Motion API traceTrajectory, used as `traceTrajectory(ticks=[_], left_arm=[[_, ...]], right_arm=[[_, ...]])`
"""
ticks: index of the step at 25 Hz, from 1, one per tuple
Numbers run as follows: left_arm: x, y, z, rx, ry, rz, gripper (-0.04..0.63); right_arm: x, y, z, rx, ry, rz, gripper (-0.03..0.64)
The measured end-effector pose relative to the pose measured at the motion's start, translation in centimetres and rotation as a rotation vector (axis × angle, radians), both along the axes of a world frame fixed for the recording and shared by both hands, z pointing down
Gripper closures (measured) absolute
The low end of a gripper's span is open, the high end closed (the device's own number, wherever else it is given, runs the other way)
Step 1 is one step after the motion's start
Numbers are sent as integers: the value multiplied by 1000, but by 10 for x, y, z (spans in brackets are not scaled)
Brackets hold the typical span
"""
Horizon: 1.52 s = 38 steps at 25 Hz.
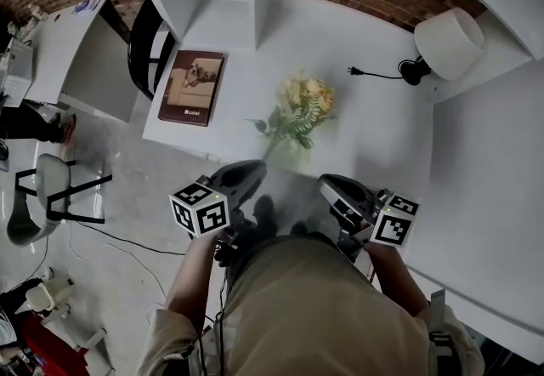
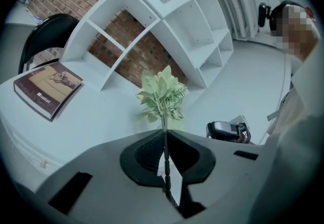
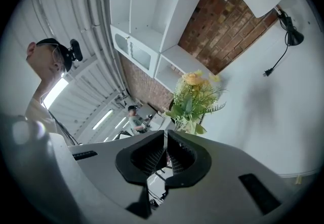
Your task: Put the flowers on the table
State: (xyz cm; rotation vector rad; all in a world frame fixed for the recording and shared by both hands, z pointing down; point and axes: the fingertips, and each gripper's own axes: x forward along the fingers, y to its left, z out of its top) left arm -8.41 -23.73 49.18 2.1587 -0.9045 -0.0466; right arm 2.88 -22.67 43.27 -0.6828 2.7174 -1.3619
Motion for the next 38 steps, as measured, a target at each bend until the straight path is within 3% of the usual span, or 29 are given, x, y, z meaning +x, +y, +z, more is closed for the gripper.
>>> traceTrajectory(ticks=[19,27,38], left_arm=[[-49,-24,12,24,-39,-53,571],[-56,-31,18,6,-19,-105,571],[-56,-45,22,-3,-67,-193,571]], right_arm=[[-43,-8,0,11,40,18,581],[-44,-7,4,-3,59,14,581],[-37,-30,13,-26,36,-46,581]])
